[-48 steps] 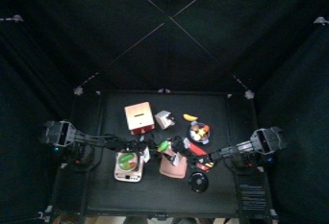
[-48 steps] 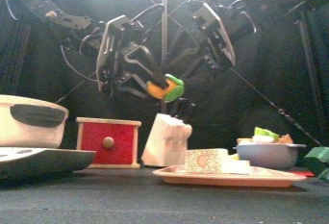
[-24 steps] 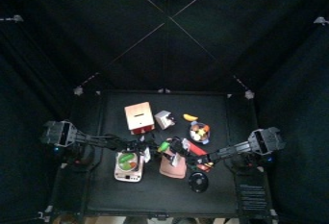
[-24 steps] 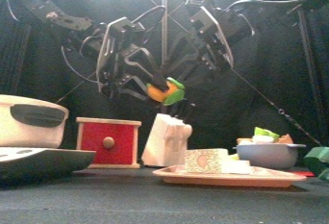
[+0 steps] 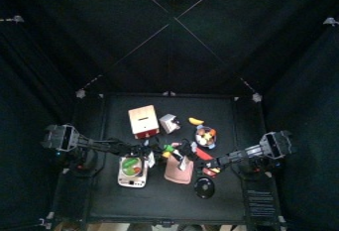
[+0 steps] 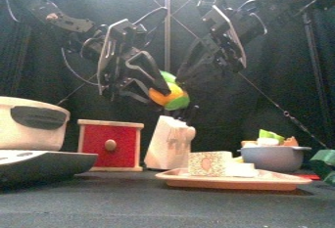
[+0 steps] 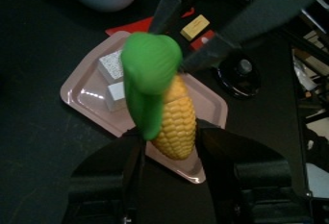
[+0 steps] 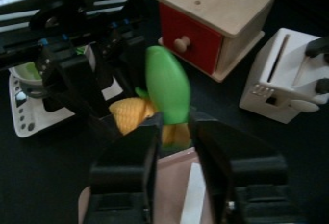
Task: Peel corn husk and drop
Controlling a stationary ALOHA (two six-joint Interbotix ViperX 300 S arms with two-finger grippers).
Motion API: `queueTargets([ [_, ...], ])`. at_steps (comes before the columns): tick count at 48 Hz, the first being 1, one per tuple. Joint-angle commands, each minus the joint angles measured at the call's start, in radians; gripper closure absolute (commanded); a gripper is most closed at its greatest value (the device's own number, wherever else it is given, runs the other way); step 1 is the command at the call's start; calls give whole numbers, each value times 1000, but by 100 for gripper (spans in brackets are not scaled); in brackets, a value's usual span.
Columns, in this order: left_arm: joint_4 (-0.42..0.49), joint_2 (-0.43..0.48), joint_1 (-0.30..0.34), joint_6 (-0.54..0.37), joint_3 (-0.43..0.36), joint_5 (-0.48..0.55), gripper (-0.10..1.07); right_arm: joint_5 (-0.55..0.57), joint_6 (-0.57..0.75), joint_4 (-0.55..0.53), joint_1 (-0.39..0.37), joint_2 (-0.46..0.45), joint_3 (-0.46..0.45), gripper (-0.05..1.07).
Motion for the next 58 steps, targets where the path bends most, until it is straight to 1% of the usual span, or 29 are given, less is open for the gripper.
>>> queueTargets([
  [1, 3, -18, 2, 2, -12, -9, 35, 5, 3, 0, -3, -32, -8, 40],
  [14, 2, -17, 2, 2, -9, -8, 35, 11, -2, -3, -3, -35, -2, 40],
  [31, 2, -17, 12, 3, -5, -9, 35, 34, 0, -5, 2, -94, 31, 40],
  [42, 3, -18, 18, 2, -6, -8, 35, 34, 0, 5, 0, -94, 48, 40],
  [49, 2, -18, 18, 2, -5, -8, 35, 34, 0, 17, 0, -94, 48, 40],
  [58, 3, -18, 18, 3, -2, -8, 35, 32, -2, 72, 3, -98, 52, 40],
])
